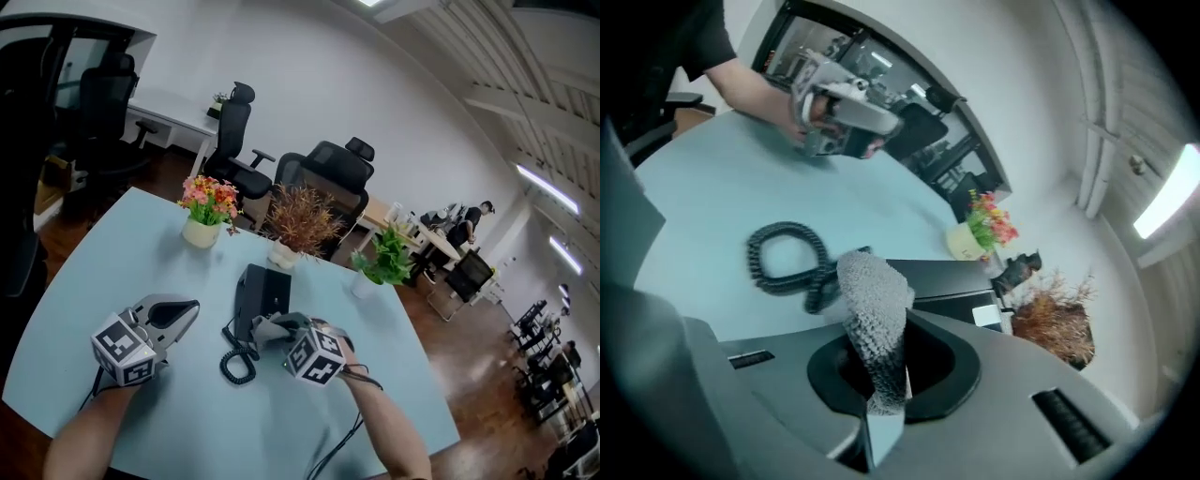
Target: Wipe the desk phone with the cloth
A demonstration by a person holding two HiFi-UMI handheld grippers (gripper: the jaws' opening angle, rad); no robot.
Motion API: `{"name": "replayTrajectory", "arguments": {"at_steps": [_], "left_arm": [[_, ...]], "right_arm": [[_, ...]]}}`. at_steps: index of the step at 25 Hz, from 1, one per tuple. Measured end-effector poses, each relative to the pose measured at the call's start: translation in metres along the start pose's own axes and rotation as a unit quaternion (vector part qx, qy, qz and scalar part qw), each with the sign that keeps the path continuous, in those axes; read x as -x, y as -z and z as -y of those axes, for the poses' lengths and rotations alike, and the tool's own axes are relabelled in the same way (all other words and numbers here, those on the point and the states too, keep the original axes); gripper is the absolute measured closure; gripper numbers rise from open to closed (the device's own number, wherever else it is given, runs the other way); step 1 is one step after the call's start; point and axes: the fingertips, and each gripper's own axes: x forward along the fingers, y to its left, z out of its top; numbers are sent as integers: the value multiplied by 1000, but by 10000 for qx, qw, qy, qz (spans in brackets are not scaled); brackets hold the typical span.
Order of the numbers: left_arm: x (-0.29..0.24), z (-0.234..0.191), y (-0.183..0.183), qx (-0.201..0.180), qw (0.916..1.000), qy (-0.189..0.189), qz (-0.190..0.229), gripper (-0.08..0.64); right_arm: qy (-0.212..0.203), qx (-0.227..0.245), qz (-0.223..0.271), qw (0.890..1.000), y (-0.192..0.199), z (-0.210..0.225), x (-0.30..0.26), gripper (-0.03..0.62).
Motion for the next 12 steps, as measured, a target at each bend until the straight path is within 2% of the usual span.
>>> {"name": "replayTrajectory", "arguments": {"at_steps": [1,3,6,8,12], "left_arm": [[0,-1,2,12,10000,-6,10,554],[-1,0,2,22,10000,-14,13,554],[-3,1,-1,-7,10000,-23,6,554],[-3,2,0,-40,10000,-26,13,554],[-2,5,-4,-99,10000,-5,4,554]], "right_arm": [[367,-251,59,9990,2,28,-2,592],[1129,-802,174,9902,6,88,-7,592],[1837,-1410,269,9724,10,149,-22,592],[1982,-1521,162,9681,12,165,-37,592],[1807,-1278,-184,9750,20,156,-57,592]]}}
